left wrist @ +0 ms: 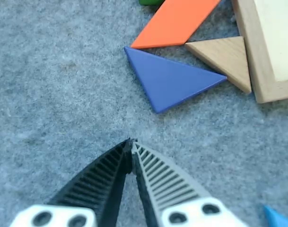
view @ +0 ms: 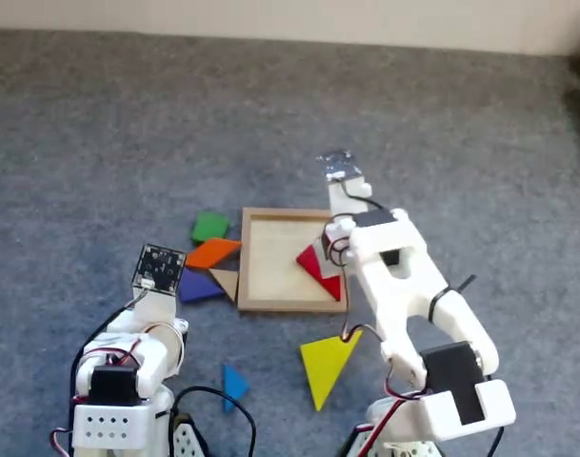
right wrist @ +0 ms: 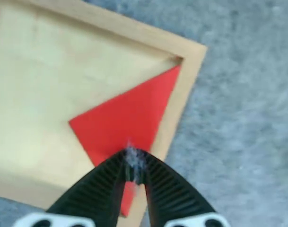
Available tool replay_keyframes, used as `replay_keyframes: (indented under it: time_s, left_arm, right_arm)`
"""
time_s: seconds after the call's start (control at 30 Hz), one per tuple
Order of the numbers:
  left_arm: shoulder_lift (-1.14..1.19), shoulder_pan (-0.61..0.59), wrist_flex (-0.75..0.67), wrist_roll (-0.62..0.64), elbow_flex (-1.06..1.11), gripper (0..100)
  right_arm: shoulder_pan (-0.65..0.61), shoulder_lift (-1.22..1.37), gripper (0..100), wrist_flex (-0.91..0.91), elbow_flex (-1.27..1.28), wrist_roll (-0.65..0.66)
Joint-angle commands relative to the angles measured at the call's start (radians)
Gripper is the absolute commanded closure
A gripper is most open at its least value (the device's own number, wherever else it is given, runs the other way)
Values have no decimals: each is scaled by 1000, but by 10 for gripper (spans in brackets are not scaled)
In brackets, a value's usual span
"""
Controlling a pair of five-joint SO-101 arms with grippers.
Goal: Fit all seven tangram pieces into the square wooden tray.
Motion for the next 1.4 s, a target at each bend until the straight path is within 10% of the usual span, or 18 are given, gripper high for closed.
replay_keyframes:
  time_s: [0.0, 0.9, 1.37]
  left_arm:
    - [-19, 12, 3, -8, 22, 993]
    - [-19, 12, 3, -8, 22, 993]
    - [-19, 12, 3, -8, 22, 993]
  right_arm:
    - [45, -13, 991, -8, 1, 14]
    - [27, -386, 984, 348, -51, 14]
    - [-145, -510, 752, 579, 128, -52]
